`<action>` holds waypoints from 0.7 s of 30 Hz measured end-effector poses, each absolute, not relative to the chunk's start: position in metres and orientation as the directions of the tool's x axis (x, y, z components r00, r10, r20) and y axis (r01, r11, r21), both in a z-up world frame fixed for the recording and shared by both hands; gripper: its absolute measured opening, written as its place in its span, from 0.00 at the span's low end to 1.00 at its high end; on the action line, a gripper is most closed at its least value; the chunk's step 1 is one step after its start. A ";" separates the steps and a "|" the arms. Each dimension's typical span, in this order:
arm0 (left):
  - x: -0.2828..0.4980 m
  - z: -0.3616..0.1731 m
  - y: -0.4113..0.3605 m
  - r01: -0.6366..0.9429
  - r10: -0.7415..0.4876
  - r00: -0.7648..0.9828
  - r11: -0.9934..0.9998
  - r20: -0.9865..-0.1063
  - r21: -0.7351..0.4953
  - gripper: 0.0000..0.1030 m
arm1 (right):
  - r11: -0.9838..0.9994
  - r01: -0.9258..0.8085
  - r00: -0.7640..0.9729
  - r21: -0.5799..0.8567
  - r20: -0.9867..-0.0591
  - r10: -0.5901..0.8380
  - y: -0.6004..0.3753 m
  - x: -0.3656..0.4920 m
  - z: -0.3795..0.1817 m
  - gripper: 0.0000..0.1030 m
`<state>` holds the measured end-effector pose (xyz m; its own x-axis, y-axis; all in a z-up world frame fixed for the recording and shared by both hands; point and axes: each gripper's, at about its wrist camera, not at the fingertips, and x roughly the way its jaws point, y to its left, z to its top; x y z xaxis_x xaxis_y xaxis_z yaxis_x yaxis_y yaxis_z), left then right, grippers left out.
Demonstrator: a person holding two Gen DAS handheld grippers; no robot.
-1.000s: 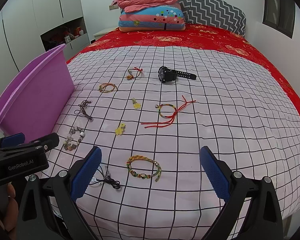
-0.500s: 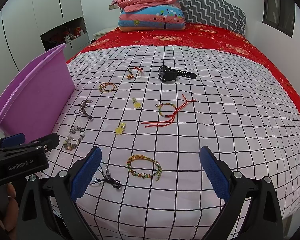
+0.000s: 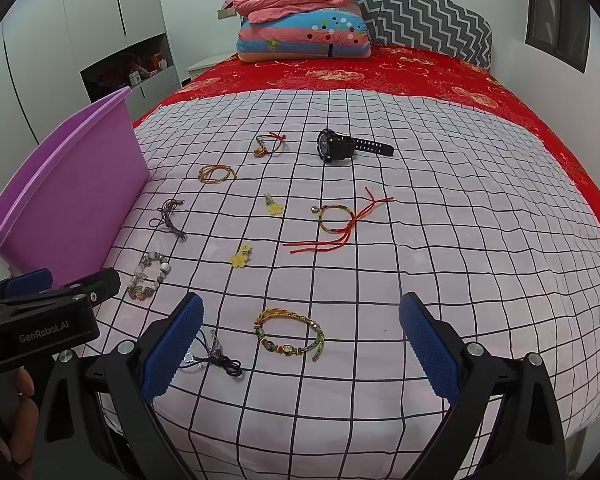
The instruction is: Organize jewelry
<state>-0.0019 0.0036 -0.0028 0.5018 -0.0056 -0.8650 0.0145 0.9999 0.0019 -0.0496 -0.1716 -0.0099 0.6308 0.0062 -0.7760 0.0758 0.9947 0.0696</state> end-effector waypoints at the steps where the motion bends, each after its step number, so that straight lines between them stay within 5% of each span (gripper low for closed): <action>1: -0.002 -0.004 0.004 0.014 -0.006 0.502 1.000 -0.865 0.001 0.94 | 0.995 0.076 0.630 0.071 -0.776 0.008 -0.171 -0.050 -0.011 0.91; 21: -0.018 -0.069 0.009 0.062 -0.037 0.429 0.998 -0.902 -0.012 0.94 | 0.995 0.054 0.563 0.082 -0.825 0.038 -0.189 -0.052 -0.061 0.91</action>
<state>-0.0183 0.0095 -0.0692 0.4292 -0.0369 -0.9025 0.0615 0.9980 -0.0116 -0.0517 -0.1893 -0.0612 0.5631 0.0379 -0.8255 0.0538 0.9952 0.0824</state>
